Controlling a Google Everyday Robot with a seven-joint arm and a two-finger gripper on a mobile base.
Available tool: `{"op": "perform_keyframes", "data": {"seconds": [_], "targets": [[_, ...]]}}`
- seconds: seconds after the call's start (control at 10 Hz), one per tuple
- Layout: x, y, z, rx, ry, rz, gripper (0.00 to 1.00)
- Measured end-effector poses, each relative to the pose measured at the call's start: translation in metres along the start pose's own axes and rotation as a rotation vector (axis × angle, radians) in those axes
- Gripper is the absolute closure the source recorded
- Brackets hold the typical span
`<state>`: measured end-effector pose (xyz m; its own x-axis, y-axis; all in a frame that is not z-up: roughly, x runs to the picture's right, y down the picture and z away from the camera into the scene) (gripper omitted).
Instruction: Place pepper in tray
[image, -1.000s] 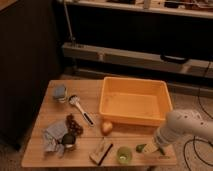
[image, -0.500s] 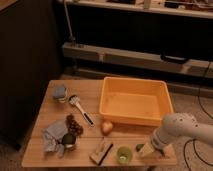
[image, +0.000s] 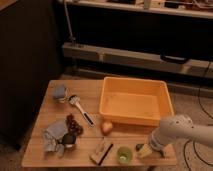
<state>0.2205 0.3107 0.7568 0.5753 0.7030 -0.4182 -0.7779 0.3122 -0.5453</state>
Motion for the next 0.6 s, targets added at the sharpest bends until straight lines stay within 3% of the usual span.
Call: {"op": "perform_keyframes", "data": {"seconds": [0.2, 0.6], "targets": [[0.0008, 0.0001, -0.0007, -0.001, 0.0, 0.001, 0.42], [0.0043, -0.0001, -0.0013, -0.004, 0.009, 0.004, 0.84]]}}
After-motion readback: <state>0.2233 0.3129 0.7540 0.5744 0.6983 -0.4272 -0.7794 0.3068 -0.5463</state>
